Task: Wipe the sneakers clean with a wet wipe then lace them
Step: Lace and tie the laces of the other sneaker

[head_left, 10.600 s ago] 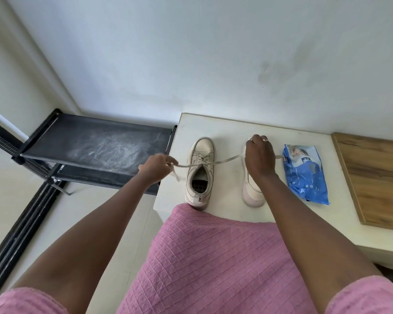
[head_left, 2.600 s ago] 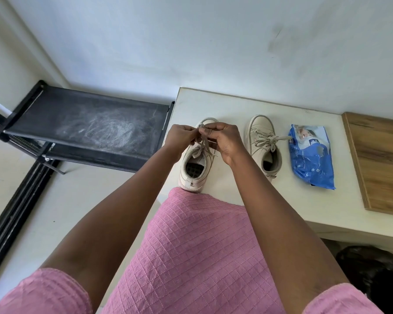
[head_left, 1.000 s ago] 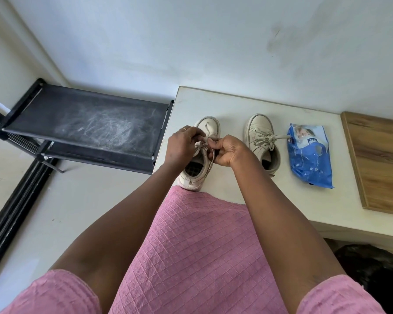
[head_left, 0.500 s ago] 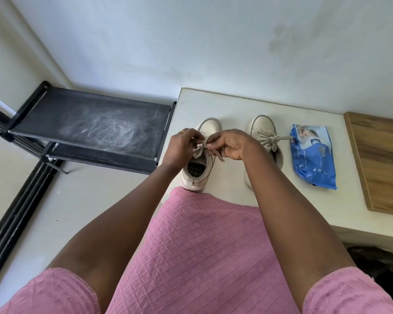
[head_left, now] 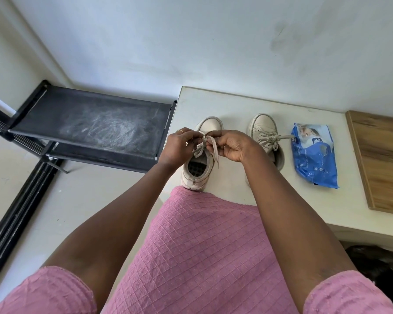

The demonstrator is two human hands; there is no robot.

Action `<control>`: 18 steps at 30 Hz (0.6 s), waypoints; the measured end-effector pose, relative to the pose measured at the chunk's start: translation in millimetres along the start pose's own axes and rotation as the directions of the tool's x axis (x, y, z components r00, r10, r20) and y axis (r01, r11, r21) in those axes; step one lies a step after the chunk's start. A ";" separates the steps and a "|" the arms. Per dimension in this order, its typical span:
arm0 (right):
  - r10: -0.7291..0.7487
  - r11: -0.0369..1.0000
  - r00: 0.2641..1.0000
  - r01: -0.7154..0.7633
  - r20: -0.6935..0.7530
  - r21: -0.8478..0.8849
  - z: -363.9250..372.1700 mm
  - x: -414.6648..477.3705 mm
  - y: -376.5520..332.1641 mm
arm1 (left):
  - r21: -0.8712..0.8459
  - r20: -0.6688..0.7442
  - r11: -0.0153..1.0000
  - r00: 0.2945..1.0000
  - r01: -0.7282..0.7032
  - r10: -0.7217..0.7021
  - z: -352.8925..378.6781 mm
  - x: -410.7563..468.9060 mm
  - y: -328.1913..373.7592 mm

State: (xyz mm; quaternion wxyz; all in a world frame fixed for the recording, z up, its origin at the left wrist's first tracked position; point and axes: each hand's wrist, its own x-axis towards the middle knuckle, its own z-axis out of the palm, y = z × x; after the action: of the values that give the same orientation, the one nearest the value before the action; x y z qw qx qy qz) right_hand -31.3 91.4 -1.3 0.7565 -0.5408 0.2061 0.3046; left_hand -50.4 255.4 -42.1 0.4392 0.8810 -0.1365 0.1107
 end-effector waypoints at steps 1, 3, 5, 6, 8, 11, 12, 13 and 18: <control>-0.024 0.999 0.999 0.023 -0.032 -0.032 2.0 0.9 1.1 | 0.002 0.002 1.000 1.000 0.001 -0.001 0.5 0.1 0.4; -0.104 0.985 0.987 0.086 -0.120 -0.147 6.5 3.7 4.9 | 0.010 -0.003 1.000 1.000 0.003 -0.003 1.0 1.1 2.0; -0.209 0.951 0.962 0.159 -0.177 -0.264 9.0 6.8 10.6 | -0.008 -0.022 0.998 0.998 0.059 -0.059 0.2 2.6 2.4; -0.253 0.936 0.949 0.190 -0.191 -0.295 8.8 8.0 13.4 | -0.034 -0.025 0.994 0.994 0.106 -0.107 -0.4 3.5 2.4; -0.308 0.919 0.929 0.234 -0.205 -0.318 7.8 8.6 19.7 | -0.075 -0.015 0.980 0.983 0.182 -0.183 0.3 4.3 1.6; -0.384 0.899 0.897 0.309 -0.219 -0.310 9.0 7.8 29.6 | -0.046 -0.009 0.981 0.982 0.189 -0.189 2.9 3.3 1.9; -0.402 0.902 0.883 0.336 -0.242 -0.273 10.7 8.0 33.6 | -0.033 -0.008 0.981 0.982 0.190 -0.191 3.4 2.4 3.2; -0.400 0.914 0.873 0.358 -0.279 -0.190 12.4 7.8 37.4 | -0.020 -0.006 0.978 0.979 0.205 -0.206 3.4 1.6 4.7; -0.274 0.827 0.887 0.415 -0.372 0.380 10.9 8.0 59.2 | -0.024 -0.075 0.908 0.905 0.418 -0.418 9.5 3.1 1.1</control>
State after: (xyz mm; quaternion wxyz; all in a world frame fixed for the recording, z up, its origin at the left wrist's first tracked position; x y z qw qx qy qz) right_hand -66.1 117.3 -43.8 0.8628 -0.4195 0.2815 0.0193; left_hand -47.2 246.8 -45.9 0.4611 0.8831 0.0723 0.0479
